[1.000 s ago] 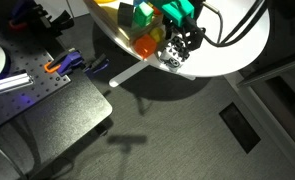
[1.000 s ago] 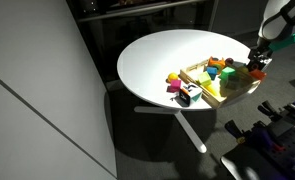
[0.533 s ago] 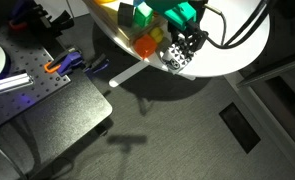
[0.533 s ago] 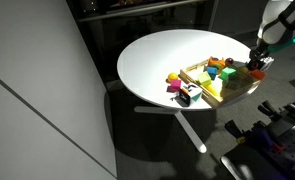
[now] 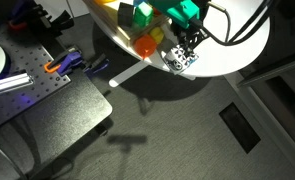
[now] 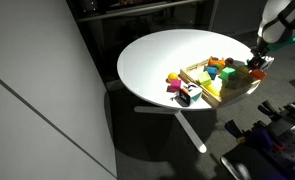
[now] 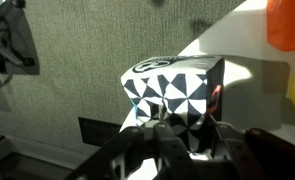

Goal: Pick up the black and white object and then place it on the tray

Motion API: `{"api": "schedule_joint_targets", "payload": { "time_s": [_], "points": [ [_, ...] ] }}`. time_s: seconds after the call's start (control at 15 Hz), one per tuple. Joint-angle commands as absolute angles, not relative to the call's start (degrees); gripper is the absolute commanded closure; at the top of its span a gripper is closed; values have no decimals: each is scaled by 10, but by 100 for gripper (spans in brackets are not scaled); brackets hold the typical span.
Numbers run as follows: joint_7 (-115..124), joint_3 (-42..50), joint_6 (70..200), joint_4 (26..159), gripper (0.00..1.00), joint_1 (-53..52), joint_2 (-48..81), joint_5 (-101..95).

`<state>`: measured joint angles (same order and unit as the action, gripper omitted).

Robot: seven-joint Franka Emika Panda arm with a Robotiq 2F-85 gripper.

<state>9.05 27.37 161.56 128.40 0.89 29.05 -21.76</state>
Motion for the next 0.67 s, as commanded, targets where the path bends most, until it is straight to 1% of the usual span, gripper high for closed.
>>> {"api": "schedule_joint_targets", "payload": {
  "time_s": [0.0,0.07,0.13,0.27,0.4,0.47,0.6],
  "points": [
    [101,290,1582,1274,92,-5,275,-231],
    [99,291,1573,1274,91,-7,267,-234],
    [100,292,1564,1273,94,-10,260,-237],
    [101,290,1542,1272,97,-14,243,-245],
    [100,277,1527,1274,94,-11,221,-247],
    [98,269,1519,1275,96,-9,211,-244],
    [93,250,1506,1279,95,-3,188,-238]
  ]
}}
